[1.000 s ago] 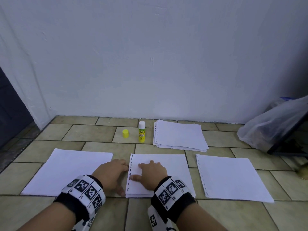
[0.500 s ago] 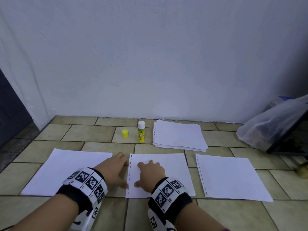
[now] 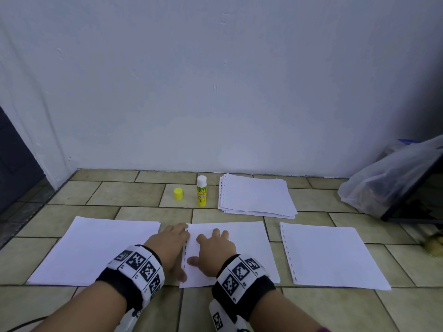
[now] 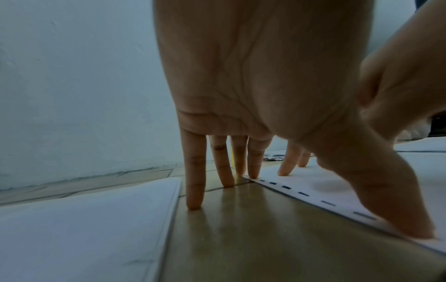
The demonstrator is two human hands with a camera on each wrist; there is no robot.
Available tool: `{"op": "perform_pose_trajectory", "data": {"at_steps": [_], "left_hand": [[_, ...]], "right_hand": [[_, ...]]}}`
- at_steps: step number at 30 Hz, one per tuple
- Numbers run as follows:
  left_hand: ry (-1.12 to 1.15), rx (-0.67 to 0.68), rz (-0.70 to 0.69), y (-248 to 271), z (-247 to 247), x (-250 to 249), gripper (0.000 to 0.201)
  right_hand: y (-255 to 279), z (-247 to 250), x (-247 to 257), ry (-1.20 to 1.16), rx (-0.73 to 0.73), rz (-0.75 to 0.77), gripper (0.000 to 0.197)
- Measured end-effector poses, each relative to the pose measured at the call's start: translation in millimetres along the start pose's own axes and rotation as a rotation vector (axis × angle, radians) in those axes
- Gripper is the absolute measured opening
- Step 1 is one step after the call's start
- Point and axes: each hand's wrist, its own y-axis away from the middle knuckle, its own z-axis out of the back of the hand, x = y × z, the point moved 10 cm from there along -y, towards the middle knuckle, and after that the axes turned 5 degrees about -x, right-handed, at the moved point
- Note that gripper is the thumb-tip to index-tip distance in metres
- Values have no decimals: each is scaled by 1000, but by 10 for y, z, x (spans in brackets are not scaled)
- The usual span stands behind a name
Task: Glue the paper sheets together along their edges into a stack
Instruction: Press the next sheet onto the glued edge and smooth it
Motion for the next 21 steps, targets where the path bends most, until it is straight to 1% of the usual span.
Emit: {"op": "perform_pose_trajectory", "data": {"at_steps": [2, 5, 8, 9, 11, 12, 13, 14, 16, 18, 21], "left_hand": [[-26, 14, 12, -19, -1, -4, 99], [-43, 31, 18, -31, -14, -2, 99], [-46, 36, 27, -33, -43, 11, 99], [-52, 31, 31, -32, -44, 14, 99], [-89, 9, 23, -19, -17, 5, 98], [-107, -1, 16, -11, -1, 1, 98], [-117, -8, 13, -3, 8, -2, 98], [-120, -12, 13, 3, 15, -4, 98], [-119, -18, 10, 16, 28, -4, 99], [-123, -2, 4, 24, 25, -7, 101], [-141, -5, -9, 27, 16, -23, 100]], "right_hand": [[-36, -3, -29, -28, -8, -23, 58], [-71, -30, -34, 3, 2, -55, 59], [-102, 5, -29, 4, -47, -94, 53], [-116, 16, 8, -2, -68, -61, 53], [-148, -11, 134, -9, -72, 82, 63], [-152, -44, 175, -13, -47, 151, 69], [-151, -90, 168, -14, -3, 184, 73], [-153, -136, 112, -9, 45, 183, 74], [-151, -177, -86, -5, 103, 141, 76], [-114, -146, -348, -16, 122, 71, 80], [-36, -89, -810, -32, 139, -59, 93]]}}
